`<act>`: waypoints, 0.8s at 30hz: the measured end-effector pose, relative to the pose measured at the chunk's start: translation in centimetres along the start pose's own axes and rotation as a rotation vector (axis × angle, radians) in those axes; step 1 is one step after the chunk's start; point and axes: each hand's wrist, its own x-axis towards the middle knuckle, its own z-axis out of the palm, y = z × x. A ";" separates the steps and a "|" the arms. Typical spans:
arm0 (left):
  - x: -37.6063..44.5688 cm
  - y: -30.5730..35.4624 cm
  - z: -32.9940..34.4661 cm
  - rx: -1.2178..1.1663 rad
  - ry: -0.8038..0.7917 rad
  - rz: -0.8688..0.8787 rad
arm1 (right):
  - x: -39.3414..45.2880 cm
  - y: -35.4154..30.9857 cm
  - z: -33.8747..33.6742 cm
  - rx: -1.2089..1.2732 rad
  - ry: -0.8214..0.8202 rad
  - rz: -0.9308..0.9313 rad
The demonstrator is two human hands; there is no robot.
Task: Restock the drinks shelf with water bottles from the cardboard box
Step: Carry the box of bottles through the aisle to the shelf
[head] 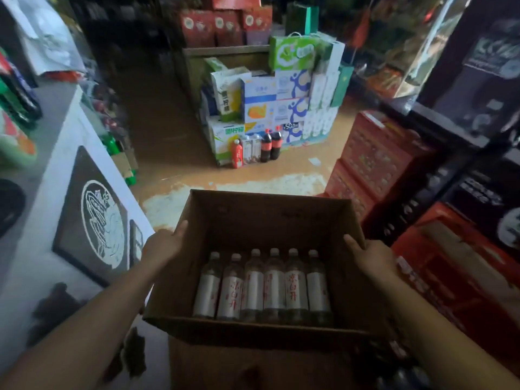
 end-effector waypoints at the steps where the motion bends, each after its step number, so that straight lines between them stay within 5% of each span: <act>1: 1.3 -0.2 -0.7 -0.014 0.002 -0.018 | 1.9 -2.1 0.5 -0.022 -0.012 -0.039; 24: 48.6 4.1 -18.5 -0.458 0.317 -0.443 | 46.1 -52.9 15.9 -0.070 -0.180 -0.449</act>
